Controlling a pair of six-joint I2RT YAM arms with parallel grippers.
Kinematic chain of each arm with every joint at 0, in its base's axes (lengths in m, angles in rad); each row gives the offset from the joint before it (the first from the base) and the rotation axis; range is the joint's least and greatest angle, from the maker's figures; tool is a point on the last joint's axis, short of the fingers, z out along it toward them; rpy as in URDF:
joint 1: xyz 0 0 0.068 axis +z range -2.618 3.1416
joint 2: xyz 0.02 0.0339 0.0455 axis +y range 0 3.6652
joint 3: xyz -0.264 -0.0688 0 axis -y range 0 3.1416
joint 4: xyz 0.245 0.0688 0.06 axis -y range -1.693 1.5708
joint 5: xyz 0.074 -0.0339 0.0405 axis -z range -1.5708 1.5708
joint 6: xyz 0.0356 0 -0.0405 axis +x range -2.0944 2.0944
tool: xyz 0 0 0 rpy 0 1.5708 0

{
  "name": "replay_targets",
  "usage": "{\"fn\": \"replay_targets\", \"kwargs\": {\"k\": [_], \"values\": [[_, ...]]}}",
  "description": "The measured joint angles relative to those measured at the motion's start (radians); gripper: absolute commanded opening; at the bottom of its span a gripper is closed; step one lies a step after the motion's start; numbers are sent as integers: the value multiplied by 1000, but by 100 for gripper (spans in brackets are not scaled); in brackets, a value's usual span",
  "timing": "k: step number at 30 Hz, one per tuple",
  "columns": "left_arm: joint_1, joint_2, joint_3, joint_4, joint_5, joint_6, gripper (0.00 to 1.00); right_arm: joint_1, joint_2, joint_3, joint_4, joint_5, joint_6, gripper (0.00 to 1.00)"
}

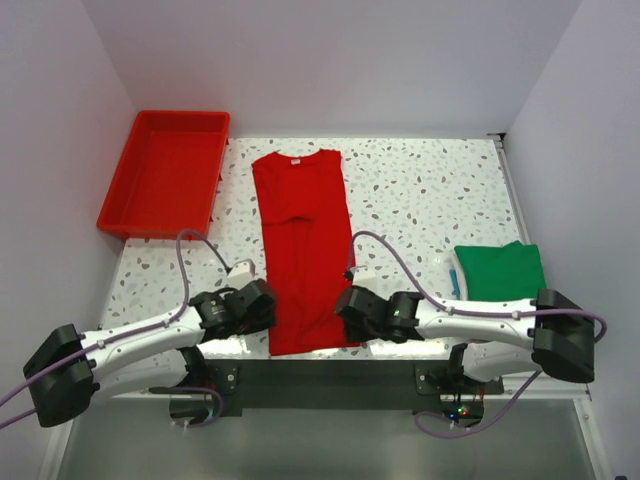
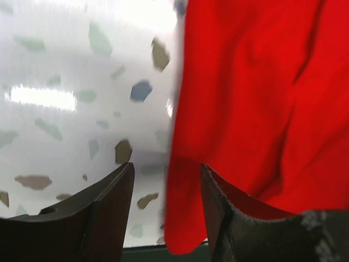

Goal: Fold and stack the t-shirts
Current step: Fold the tshirt

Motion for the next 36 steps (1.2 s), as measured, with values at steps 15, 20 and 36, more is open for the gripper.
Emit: {"fn": "replay_targets", "kwargs": {"k": [15, 20, 36], "values": [[-254, 27, -35, -45, -24, -207, 49, 162, 182, 72, -72, 121, 76, 41], [-259, 43, -38, -35, -18, -210, 30, 166, 182, 71, -72, 133, 100, 27], [-259, 8, -79, 17, 22, -215, 0, 172, 5, -78, -77, 136, 188, 0]]}}
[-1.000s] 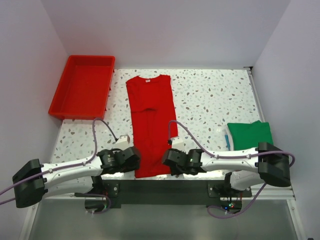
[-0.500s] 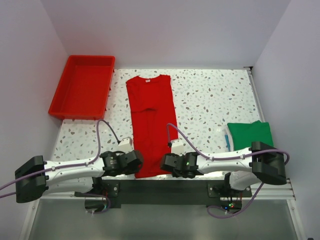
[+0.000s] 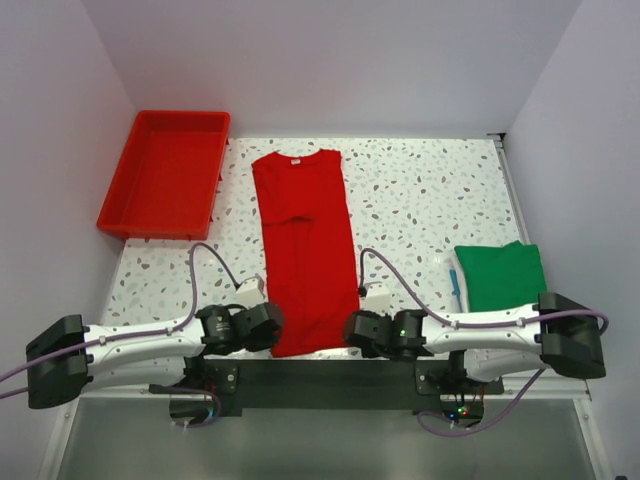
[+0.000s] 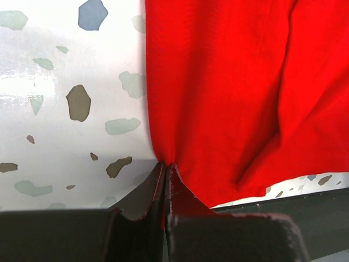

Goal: Fold and stack the t-shirts
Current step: Fold the tshirt

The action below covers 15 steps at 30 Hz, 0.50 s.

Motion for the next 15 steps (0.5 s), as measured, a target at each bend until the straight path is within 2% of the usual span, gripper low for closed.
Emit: {"fn": "replay_targets", "kwargs": {"k": [5, 6, 10, 15], "values": [[0, -8, -4, 0, 2, -1, 0, 0, -87, -47, -13, 0, 29, 3], [0, -8, -4, 0, 2, -1, 0, 0, -93, -48, -15, 0, 32, 12], [0, -8, -5, 0, 3, -1, 0, 3, -79, -27, -30, 10, 29, 30], [0, -6, -5, 1, 4, -1, 0, 13, 32, 93, -33, 50, 3, 36]]}}
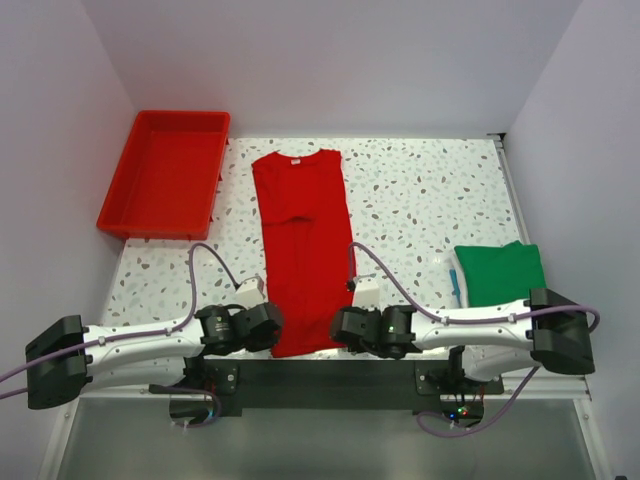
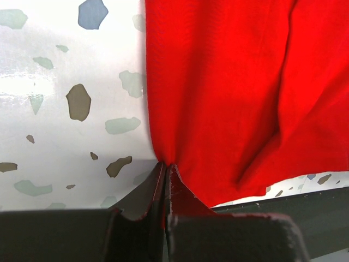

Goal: Fold and stack the t-shirts
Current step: Fold the tshirt

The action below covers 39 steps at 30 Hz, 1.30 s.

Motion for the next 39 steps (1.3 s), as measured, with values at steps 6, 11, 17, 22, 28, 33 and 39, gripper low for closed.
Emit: {"fn": "replay_targets", "kwargs": {"k": [6, 11, 17, 22, 28, 33, 39], "values": [[0, 2, 0, 0, 0, 0, 0, 14, 115, 63, 18, 19, -23, 36], [0, 2, 0, 0, 0, 0, 0, 18, 198, 67, 27, 31, -31, 36], [0, 1, 0, 0, 0, 0, 0, 22, 227, 71, 47, 39, -40, 19], [0, 1, 0, 0, 0, 0, 0, 28, 224, 69, 52, 49, -35, 11], [0, -5, 0, -2, 0, -1, 0, 32, 139, 33, 34, 48, -19, 12], [0, -9, 0, -7, 4, -1, 0, 32, 62, 13, 9, 49, -11, 12], [0, -10, 0, -8, 8, -2, 0, 32, 27, -19, 0, 48, -2, 13]]}}
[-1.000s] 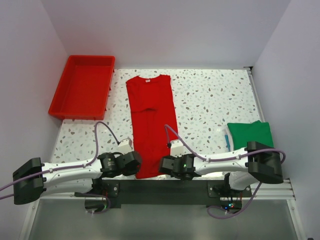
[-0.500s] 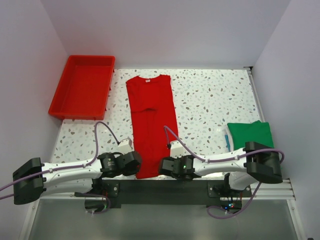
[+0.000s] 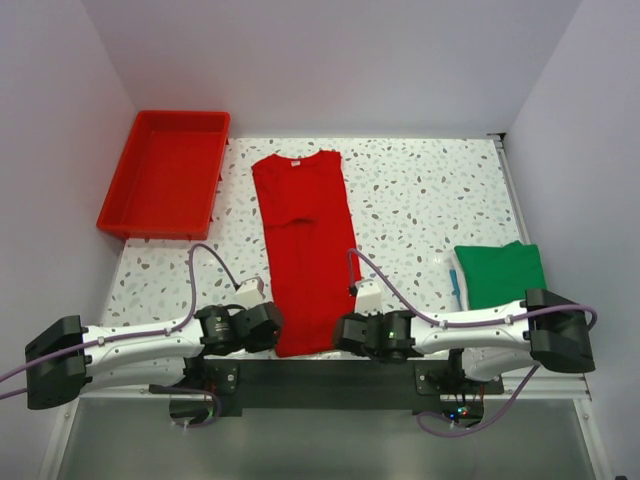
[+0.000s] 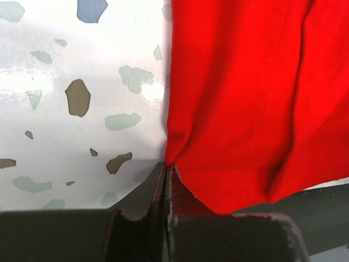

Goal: Fold and stack the t-shirts
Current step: Fold the tshirt

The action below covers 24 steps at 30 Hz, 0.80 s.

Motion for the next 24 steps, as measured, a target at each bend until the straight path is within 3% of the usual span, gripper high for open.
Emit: {"fn": "replay_targets", "kwargs": {"k": [24], "values": [[-2, -11, -1, -8, 19, 0, 0, 0, -98, -48, -23, -28, 2, 14]]}}
